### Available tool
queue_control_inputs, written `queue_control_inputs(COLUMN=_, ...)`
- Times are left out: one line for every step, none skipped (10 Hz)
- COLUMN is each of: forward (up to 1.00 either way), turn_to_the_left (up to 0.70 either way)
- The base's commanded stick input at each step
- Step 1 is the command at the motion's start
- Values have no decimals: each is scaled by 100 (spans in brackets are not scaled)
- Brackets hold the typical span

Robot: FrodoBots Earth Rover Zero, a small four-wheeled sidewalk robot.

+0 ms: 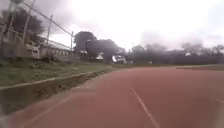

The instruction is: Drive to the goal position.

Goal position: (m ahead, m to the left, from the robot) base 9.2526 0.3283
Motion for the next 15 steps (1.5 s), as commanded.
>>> queue_control_inputs(forward=70, turn_to_the_left=-19)
queue_control_inputs(forward=70, turn_to_the_left=-32)
queue_control_inputs(forward=70, turn_to_the_left=-34)
queue_control_inputs(forward=70, turn_to_the_left=-34)
queue_control_inputs(forward=70, turn_to_the_left=-34)
queue_control_inputs(forward=70, turn_to_the_left=-34)
queue_control_inputs(forward=70, turn_to_the_left=-34)
queue_control_inputs(forward=70, turn_to_the_left=-34)
queue_control_inputs(forward=70, turn_to_the_left=-34)
queue_control_inputs(forward=70, turn_to_the_left=-33)
queue_control_inputs(forward=70, turn_to_the_left=1)
queue_control_inputs(forward=70, turn_to_the_left=1)
queue_control_inputs(forward=70, turn_to_the_left=1)
queue_control_inputs(forward=70, turn_to_the_left=1)
queue_control_inputs(forward=70, turn_to_the_left=1)
